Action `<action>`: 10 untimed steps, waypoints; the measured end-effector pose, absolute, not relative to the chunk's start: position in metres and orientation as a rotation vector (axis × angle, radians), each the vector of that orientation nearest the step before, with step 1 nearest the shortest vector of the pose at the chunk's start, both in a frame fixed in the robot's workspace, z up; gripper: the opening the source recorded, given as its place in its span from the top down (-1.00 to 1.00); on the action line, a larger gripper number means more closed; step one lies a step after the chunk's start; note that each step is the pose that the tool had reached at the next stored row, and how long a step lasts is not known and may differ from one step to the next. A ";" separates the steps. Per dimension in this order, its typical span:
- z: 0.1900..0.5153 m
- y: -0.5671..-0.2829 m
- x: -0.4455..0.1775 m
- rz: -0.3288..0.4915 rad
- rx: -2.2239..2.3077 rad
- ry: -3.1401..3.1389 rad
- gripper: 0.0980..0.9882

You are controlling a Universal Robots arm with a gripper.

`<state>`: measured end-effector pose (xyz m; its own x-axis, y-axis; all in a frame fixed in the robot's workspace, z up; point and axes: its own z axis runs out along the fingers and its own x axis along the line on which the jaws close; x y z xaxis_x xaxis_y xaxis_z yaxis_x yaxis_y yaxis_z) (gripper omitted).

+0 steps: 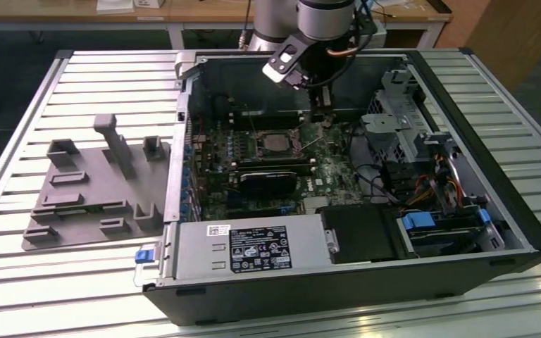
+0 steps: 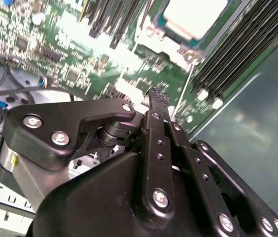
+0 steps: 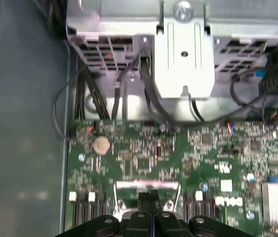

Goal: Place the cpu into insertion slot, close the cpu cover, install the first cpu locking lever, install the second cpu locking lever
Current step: 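Close the cpu cover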

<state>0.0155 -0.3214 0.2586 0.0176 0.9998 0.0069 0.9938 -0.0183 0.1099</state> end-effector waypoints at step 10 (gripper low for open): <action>0.258 -0.321 0.049 0.113 2.194 2.155 0.99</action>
<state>0.0488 -0.3214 0.2581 0.0175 0.9998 0.0069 0.9951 -0.0181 0.0974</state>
